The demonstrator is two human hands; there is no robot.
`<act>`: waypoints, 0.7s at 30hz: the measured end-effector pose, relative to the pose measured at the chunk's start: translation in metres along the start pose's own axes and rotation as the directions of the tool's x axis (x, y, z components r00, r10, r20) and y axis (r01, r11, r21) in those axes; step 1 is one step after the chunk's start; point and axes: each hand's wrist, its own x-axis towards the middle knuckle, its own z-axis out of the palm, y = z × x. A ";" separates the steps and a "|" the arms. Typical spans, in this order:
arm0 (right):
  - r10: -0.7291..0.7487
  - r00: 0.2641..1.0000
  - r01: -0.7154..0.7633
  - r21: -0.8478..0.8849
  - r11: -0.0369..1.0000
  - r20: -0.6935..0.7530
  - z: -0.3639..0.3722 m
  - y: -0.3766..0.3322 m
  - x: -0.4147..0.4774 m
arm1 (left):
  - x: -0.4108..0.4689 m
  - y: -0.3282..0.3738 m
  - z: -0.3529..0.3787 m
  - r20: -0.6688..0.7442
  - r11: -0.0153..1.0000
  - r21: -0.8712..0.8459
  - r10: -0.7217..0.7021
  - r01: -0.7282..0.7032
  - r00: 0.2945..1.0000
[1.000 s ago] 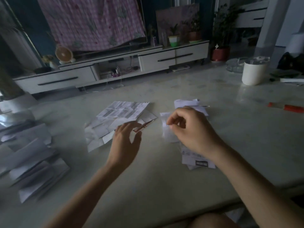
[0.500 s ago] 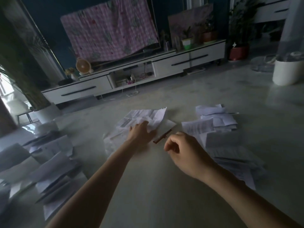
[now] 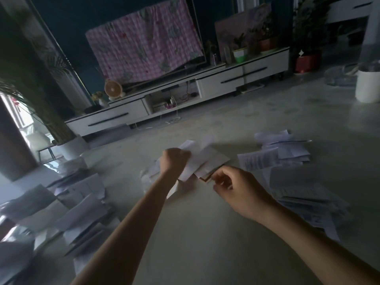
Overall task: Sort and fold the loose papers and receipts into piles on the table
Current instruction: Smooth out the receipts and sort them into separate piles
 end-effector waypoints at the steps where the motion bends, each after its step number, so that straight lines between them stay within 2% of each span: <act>1: 0.045 0.999 -0.043 0.086 0.995 -0.014 0.002 -0.001 0.003 | -0.006 -0.001 -0.006 -0.062 0.985 -0.175 -0.001 -0.010 0.998; 2: 0.115 0.993 -0.108 0.214 0.971 -0.018 0.003 -0.002 0.006 | -0.017 0.001 -0.015 -0.081 0.936 -0.353 -0.016 -0.013 0.997; 3: 0.196 0.981 -0.184 0.376 0.908 0.005 0.004 -0.004 0.008 | -0.031 0.003 -0.022 -0.032 0.842 -0.540 -0.046 0.021 0.998; 5: 0.299 0.949 -0.294 0.614 0.732 0.098 0.004 -0.010 0.013 | -0.065 0.010 -0.033 0.157 0.589 -0.793 -0.049 0.155 0.986; 7: 0.267 0.947 -0.311 0.712 0.629 0.177 0.005 -0.016 0.012 | -0.098 0.012 -0.038 0.289 0.424 -0.859 -0.057 0.286 0.956; 8: 0.232 0.950 -0.309 0.742 0.595 0.210 0.007 -0.017 0.011 | -0.110 0.010 -0.036 0.338 0.377 -0.863 -0.066 0.337 0.939; 10: 0.179 0.947 -0.322 0.783 0.533 0.267 0.010 -0.022 0.007 | -0.131 0.004 -0.029 0.416 0.345 -0.844 -0.059 0.410 0.907; 12: 0.205 0.945 -0.326 0.768 0.551 0.255 0.012 -0.022 0.001 | -0.143 -0.004 -0.024 0.447 0.371 -0.825 -0.030 0.425 0.894; 14: 0.252 0.950 -0.302 0.737 0.604 0.183 0.010 -0.018 -0.002 | -0.147 -0.011 -0.025 0.425 0.462 -0.801 -0.009 0.381 0.905; 16: 0.262 0.956 -0.277 0.702 0.656 0.133 0.004 -0.018 -0.004 | -0.145 -0.018 -0.031 0.296 0.667 -0.710 -0.005 0.224 0.955; 18: 0.284 0.953 -0.280 0.656 0.700 0.104 -0.001 -0.016 -0.004 | -0.138 -0.023 -0.035 0.032 0.842 -0.539 0.025 -0.004 0.999; 19: 0.286 0.953 -0.285 0.637 0.716 0.104 -0.002 -0.017 -0.004 | -0.134 -0.024 -0.037 -0.084 0.883 -0.461 0.051 -0.085 0.995; 20: 0.282 0.953 -0.288 0.617 0.732 0.111 -0.002 -0.017 -0.004 | -0.130 -0.025 -0.040 -0.132 0.896 -0.428 0.065 -0.116 0.989; 21: 0.275 0.953 -0.293 0.598 0.746 0.124 -0.001 -0.019 -0.005 | -0.128 -0.024 -0.042 -0.090 0.891 -0.443 0.063 -0.097 0.994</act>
